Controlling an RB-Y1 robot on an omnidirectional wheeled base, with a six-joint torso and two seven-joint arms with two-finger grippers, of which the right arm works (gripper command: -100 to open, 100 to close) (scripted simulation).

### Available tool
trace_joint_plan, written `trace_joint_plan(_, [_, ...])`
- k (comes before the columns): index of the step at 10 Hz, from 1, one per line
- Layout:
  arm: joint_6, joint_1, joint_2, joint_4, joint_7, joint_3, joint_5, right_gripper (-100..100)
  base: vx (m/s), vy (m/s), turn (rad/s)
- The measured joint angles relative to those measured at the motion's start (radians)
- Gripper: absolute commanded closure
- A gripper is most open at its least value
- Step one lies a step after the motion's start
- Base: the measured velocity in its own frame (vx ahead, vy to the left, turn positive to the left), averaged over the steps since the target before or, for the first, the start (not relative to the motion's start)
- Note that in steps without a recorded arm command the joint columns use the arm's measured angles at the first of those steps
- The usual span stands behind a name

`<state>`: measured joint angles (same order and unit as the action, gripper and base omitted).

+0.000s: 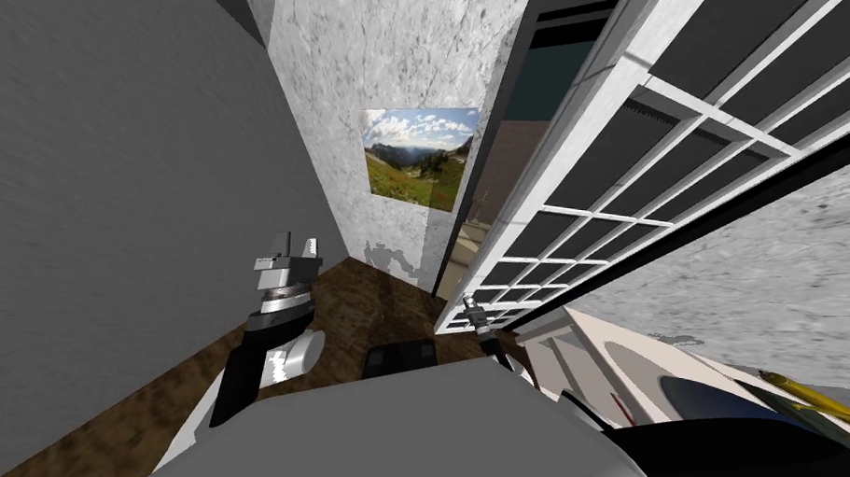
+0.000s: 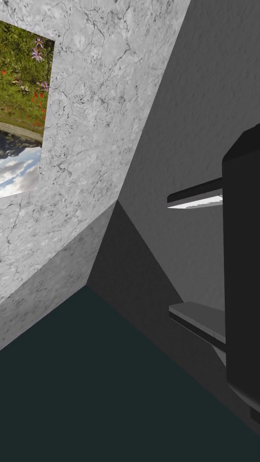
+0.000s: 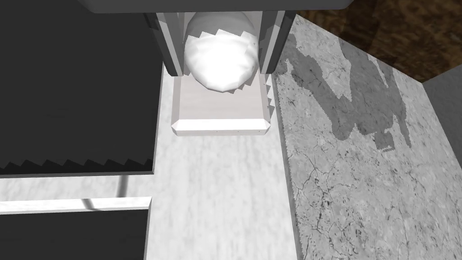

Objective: Pull the door open

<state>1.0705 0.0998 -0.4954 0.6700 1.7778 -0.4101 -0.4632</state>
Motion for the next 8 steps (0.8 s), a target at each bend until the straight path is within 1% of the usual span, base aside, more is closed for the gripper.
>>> trace_joint_plan(1, [0.022,0.004,-0.002,-0.016,0.01,-0.011,0.007,100,-0.282,-0.062,0.161])
trace_joint_plan(2, [0.041,0.013,-0.013,-0.02,0.022,-0.021,0.013,100,-0.282,-0.072,0.185])
trace_joint_plan(3, [0.066,0.013,-0.019,-0.043,0.038,-0.032,0.019,100,-0.219,-0.077,0.116])
trace_joint_plan(4, [0.068,0.036,-0.03,-0.017,0.043,-0.038,0.021,100,-0.092,-0.033,0.018])
trace_joint_plan(5, [0.065,0.041,-0.03,-0.014,0.042,-0.041,0.023,100,-0.152,-0.069,0.168])
trace_joint_plan(6, [0.072,0.042,-0.032,-0.021,0.046,-0.044,0.024,100,-0.245,-0.06,0.2])
trace_joint_plan(7, [0.085,0.042,-0.038,-0.026,0.052,-0.046,0.025,100,-0.231,-0.068,0.153])
trace_joint_plan(8, [0.102,0.039,-0.04,-0.041,0.059,-0.05,0.027,100,-0.186,-0.085,0.143])
